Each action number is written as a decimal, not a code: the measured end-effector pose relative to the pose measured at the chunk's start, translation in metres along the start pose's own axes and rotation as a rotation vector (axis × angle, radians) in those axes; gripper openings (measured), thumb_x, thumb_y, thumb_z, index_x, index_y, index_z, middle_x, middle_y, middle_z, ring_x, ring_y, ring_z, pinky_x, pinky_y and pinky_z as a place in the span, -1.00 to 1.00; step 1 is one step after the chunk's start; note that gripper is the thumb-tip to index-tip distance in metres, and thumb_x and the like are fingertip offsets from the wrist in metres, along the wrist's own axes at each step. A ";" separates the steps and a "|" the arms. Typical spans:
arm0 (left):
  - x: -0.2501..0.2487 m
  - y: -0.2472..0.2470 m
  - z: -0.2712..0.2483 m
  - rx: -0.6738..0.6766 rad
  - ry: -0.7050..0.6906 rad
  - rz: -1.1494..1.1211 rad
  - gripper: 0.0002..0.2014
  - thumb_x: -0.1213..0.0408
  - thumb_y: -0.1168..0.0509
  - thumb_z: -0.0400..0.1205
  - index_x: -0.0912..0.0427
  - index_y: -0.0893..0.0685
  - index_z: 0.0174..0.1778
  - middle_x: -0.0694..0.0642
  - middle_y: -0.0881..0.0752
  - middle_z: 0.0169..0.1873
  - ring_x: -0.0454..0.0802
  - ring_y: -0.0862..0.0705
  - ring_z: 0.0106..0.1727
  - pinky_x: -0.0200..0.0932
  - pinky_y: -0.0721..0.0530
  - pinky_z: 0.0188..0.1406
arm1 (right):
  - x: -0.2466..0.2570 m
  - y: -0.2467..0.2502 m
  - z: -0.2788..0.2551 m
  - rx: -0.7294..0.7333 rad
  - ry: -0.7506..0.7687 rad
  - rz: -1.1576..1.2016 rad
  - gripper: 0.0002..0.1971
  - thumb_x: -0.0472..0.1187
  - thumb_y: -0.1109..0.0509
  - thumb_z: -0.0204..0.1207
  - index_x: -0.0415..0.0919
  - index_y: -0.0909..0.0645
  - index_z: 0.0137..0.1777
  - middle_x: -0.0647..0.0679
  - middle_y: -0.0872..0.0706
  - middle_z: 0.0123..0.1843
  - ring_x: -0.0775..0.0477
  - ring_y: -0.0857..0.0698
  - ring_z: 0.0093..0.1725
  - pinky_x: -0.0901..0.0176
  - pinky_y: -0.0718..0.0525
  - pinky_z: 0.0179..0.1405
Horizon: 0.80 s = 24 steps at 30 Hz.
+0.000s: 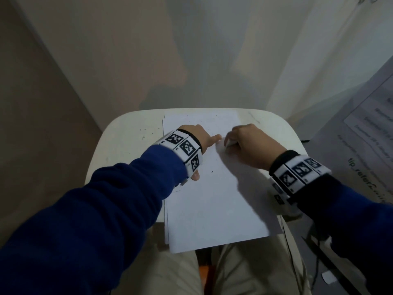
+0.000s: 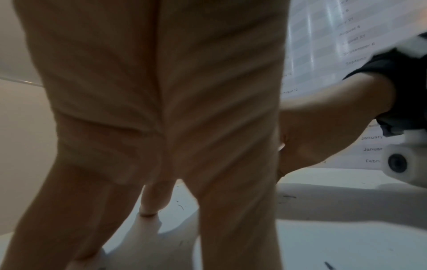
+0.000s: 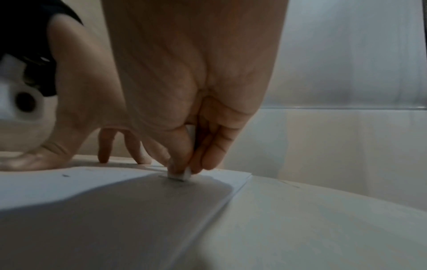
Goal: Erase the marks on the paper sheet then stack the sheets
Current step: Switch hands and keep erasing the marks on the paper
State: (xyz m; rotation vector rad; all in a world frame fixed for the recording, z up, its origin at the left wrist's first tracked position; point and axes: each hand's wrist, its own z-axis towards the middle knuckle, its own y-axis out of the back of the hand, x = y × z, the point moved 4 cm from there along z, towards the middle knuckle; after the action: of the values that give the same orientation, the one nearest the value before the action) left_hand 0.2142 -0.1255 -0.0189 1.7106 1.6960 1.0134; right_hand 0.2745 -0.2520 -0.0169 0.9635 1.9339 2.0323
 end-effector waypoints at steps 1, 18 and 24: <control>0.000 0.001 0.002 -0.017 0.011 -0.041 -0.05 -0.06 -0.42 0.61 -0.15 0.06 0.78 0.24 -0.25 0.68 0.25 -0.45 0.57 0.07 -0.57 0.34 | 0.000 0.000 0.002 -0.013 0.005 0.010 -0.58 0.10 -0.02 0.32 -0.12 -0.64 -0.37 -0.06 -0.66 -0.26 -0.18 -0.66 -0.27 -0.12 -0.69 -0.19; -0.004 0.005 0.006 0.027 0.123 -0.235 -0.23 -0.16 -0.25 0.65 -0.06 -0.14 0.76 0.25 -0.22 0.70 0.27 -0.48 0.52 -0.03 -0.46 0.01 | -0.010 -0.006 -0.012 0.076 -0.012 -0.036 -0.89 -0.31 -0.36 0.38 -0.17 -0.69 -0.29 -0.08 -0.70 -0.24 -0.18 -0.68 -0.23 -0.14 -0.70 -0.19; -0.006 0.007 0.007 0.018 0.095 -0.234 -0.29 -0.18 -0.20 0.67 -0.06 -0.22 0.74 0.25 -0.40 0.58 0.23 -0.56 0.37 -0.04 -0.46 -0.10 | -0.009 -0.003 -0.012 0.038 0.020 -0.049 -0.87 -0.33 -0.38 0.42 -0.10 -0.71 -0.22 0.00 -0.67 -0.20 -0.13 -0.67 -0.21 -0.08 -0.69 -0.17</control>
State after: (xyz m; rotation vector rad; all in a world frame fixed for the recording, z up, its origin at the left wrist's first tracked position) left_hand 0.2243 -0.1308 -0.0183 1.4528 1.9182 0.9864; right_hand 0.2735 -0.2664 -0.0218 0.8978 1.9933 1.9926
